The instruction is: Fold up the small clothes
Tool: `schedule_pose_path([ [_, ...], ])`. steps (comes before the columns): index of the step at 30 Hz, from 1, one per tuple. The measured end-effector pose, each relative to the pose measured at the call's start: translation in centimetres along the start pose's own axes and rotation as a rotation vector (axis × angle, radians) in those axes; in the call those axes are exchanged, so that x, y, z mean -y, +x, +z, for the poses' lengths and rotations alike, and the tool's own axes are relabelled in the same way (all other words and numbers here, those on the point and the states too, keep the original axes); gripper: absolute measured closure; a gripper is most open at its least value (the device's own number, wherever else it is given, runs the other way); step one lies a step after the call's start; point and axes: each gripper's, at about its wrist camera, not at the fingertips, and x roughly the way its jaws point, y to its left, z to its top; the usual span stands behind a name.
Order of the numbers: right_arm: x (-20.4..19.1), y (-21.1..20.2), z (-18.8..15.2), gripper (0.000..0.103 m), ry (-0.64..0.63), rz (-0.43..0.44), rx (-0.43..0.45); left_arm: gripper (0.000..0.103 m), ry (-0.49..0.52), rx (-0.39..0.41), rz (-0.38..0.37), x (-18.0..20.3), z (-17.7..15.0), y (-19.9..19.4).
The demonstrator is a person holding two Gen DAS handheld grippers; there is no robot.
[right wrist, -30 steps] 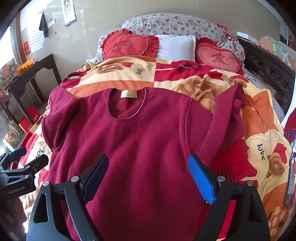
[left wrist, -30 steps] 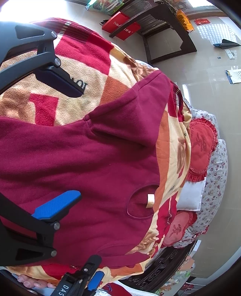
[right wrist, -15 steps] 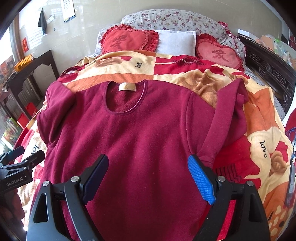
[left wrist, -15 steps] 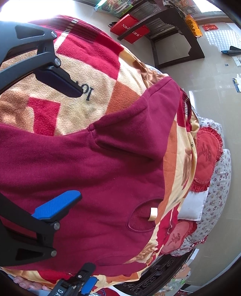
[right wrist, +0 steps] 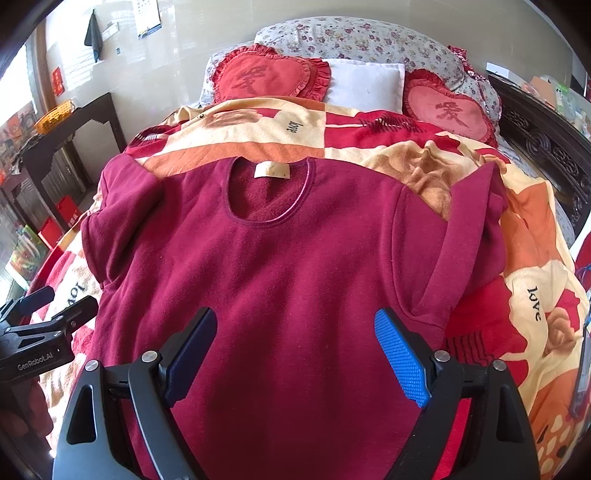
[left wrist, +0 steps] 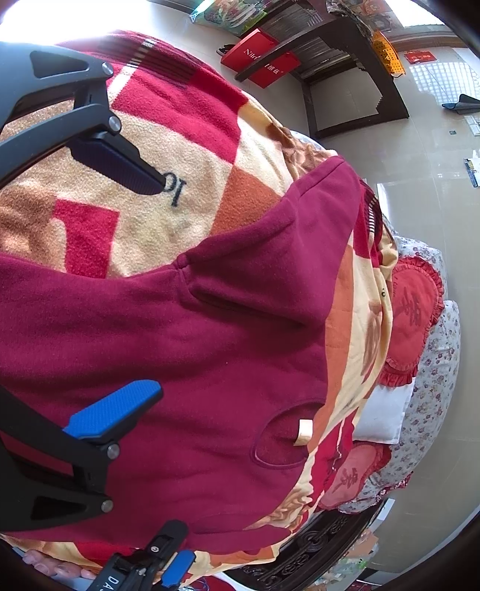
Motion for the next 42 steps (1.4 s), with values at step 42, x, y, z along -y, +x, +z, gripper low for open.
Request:
schedule_pose_path([
  [42,-9.8,1.5,3.8,0.032,-0.183,0.114,0.013,0.001,-0.088,-0.027,0.021,-5.4,0.2,1.5],
])
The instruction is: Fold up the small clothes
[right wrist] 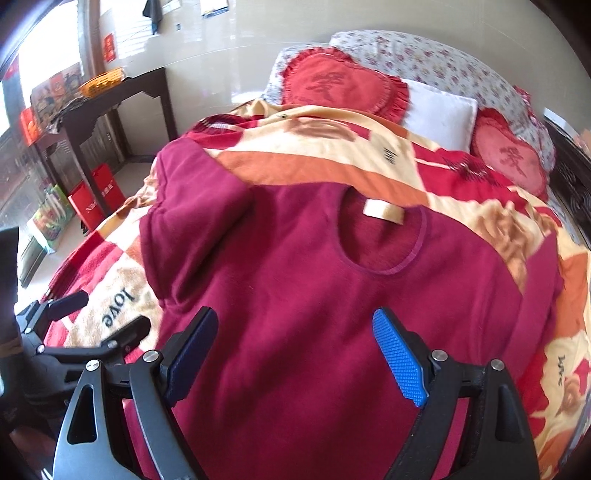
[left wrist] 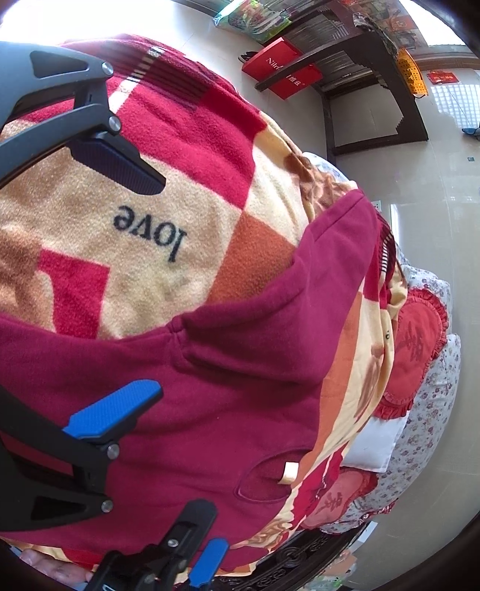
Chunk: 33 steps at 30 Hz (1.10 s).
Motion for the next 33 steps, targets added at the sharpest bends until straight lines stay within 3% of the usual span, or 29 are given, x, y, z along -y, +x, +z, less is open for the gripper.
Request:
schedule_pose_path([
  [4,-1.5,0.8,1.3,0.033,-0.018,0.067,0.018,0.001,-0.055,-0.008,0.005,-2.2,0.1,0.3],
  [7,-3.2,1.7,2.8,0.04,-0.046,0.145,0.033,0.001,-0.111,-0.011,0.024,-4.3,0.2,0.5],
  [13,-7.7,4.4,7.0,0.044,-0.133,0.219,0.055,0.001,-0.184,0.017,0.054,-7.2,0.4,0.3],
  [17,-11.1,7.7,10.1,0.044,-0.183,0.209,0.051,0.001,-0.211,0.028,0.054,-8.4,0.4,0.3],
  [25,-17.6,15.0,14.2,0.044,-0.28,0.204,-0.06,0.001,-0.268,-0.005,0.048,-10.1,-0.1,1.9],
  [30,-19.9,19.8,14.5,0.044,-0.355,0.063,-0.132,0.001,-0.26,-0.019,0.067,-10.3,-0.5,2.7],
  [32,-19.6,21.1,14.1,0.05,-0.349,0.046,-0.143,0.001,-0.255,-0.017,0.073,-10.3,-0.5,2.8],
  [33,-19.4,21.1,13.9,0.065,-0.349,0.04,-0.12,0.001,-0.254,-0.018,0.074,-10.2,-0.5,2.8],
])
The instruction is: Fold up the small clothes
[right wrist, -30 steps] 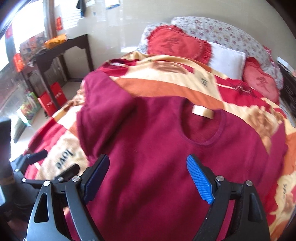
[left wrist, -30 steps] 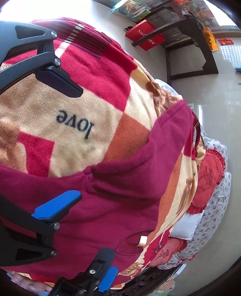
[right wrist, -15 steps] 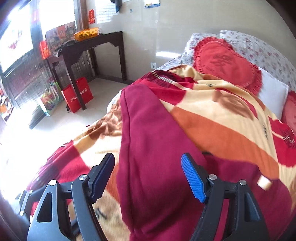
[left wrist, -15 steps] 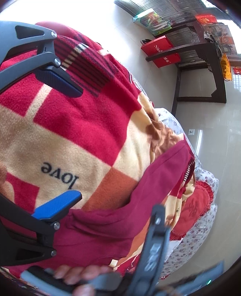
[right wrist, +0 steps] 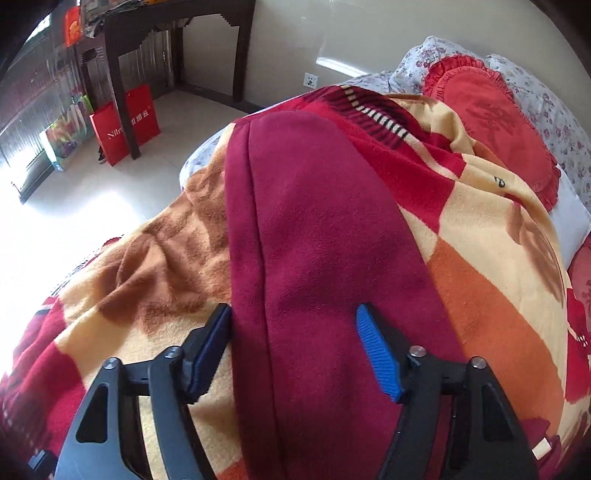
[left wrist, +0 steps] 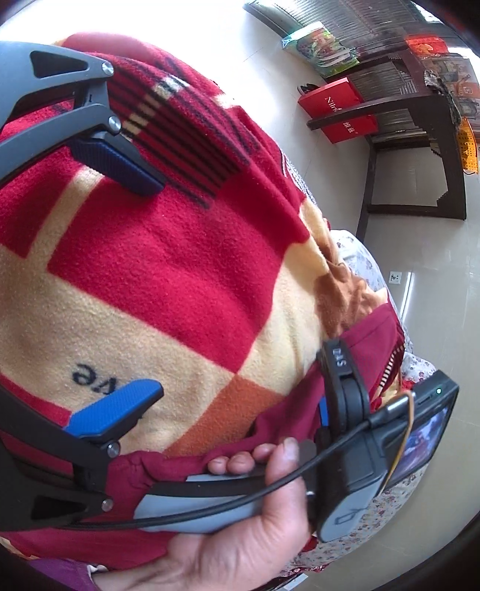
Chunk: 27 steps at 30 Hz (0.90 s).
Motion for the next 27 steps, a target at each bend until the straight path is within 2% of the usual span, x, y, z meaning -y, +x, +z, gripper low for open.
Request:
schedule_pose_path([
  [1,0.3,-0.3,-0.2,0.09,0.011,0.015,0.021,0.001,0.0,0.001,-0.001,0.0,0.0,0.0],
  [2,0.8,-0.8,-0.3,0.103,0.037,0.046,0.031,0.001,-0.001,0.004,-0.004,-0.1,0.0,-0.1],
  [3,1.3,-1.5,-0.4,0.103,0.072,0.077,0.044,0.001,-0.003,0.006,-0.006,0.0,0.1,-0.2],
  [5,3.6,-4.8,-1.2,0.103,0.189,0.189,0.129,0.001,-0.006,0.017,-0.008,-0.2,0.2,-0.4],
  [7,5.6,-8.0,-2.0,0.103,0.262,0.228,0.202,0.001,-0.01,0.031,-0.008,-0.3,0.4,-0.9],
  [10,9.8,-13.7,-5.4,0.103,0.351,0.293,0.308,0.001,-0.013,0.051,-0.02,-0.1,0.6,-1.7],
  [13,14.9,-19.1,-11.7,0.103,0.459,0.275,0.384,0.001,-0.001,0.079,-0.035,0.4,0.7,-2.8],
  [16,18.7,-21.2,-18.5,0.103,0.577,0.178,0.362,0.001,0.032,0.098,-0.041,1.6,0.6,-3.6],
  [18,20.5,-20.3,-23.7,0.103,0.637,0.057,0.25,0.001,0.054,0.099,-0.054,2.6,0.5,-4.1],
  [20,21.5,-18.9,-27.6,0.094,0.64,0.012,0.128,0.001,0.086,0.106,-0.072,4.1,0.1,-4.9],
  [22,22.7,-18.6,-31.4,0.093,0.677,-0.021,0.063,0.001,0.123,0.118,-0.08,5.5,-0.2,-5.6],
  [23,23.1,-18.9,-32.8,0.092,0.702,-0.024,0.067,0.001,0.147,0.122,-0.079,6.3,-0.5,-5.9],
  [25,24.5,-20.0,-35.1,0.085,0.763,-0.036,0.09,0.001,0.182,0.123,-0.079,7.5,-0.9,-6.3],
  [27,26.0,-20.9,-36.4,0.083,0.815,-0.045,0.126,0.001,0.207,0.117,-0.076,8.6,-1.1,-6.3],
])
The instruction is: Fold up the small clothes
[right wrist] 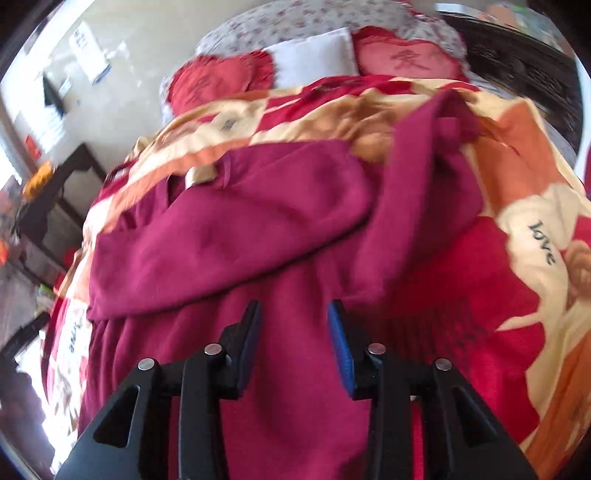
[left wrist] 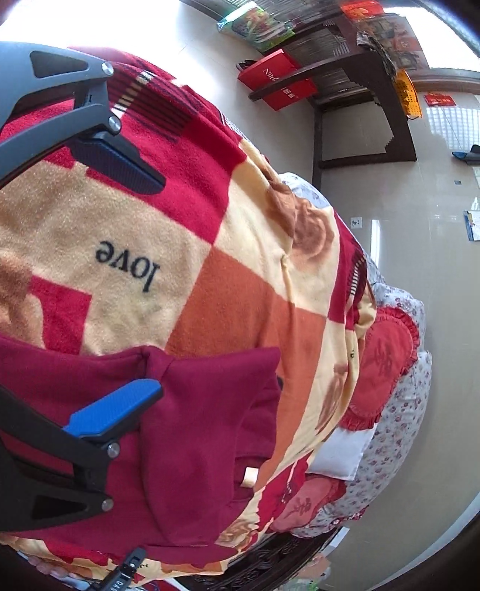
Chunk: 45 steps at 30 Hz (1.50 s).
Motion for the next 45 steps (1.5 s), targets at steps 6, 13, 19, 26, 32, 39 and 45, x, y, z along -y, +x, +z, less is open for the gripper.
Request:
schedule_pose_path([
  [6,2.0,-0.2,3.4,0.08,0.005,-0.039,0.071,0.001,0.034,-0.042,-0.01,2.3,0.0,1.0],
  [13,1.5,6.1,7.9,0.084,-0.095,-0.173,0.023,0.001,0.087,-0.079,0.009,4.4,-0.1,2.4],
  [19,2.1,2.2,6.8,0.103,-0.084,-0.074,0.059,0.001,0.108,-0.071,0.011,4.9,0.2,2.6],
  [26,3.3,3.3,5.4,0.103,-0.11,-0.142,-0.04,0.001,0.122,-0.081,-0.013,6.8,0.7,4.4],
  [32,2.1,-0.9,4.8,0.089,-0.095,-0.135,0.099,0.001,0.131,-0.105,-0.005,7.1,0.5,5.5],
  [39,-1.7,1.4,3.6,0.089,-0.182,-0.014,0.021,0.001,0.151,-0.112,0.009,7.7,0.6,6.9],
  [45,-2.2,5.9,3.3,0.09,-0.18,-0.073,-0.045,0.001,0.161,-0.148,0.022,7.8,0.2,8.5],
])
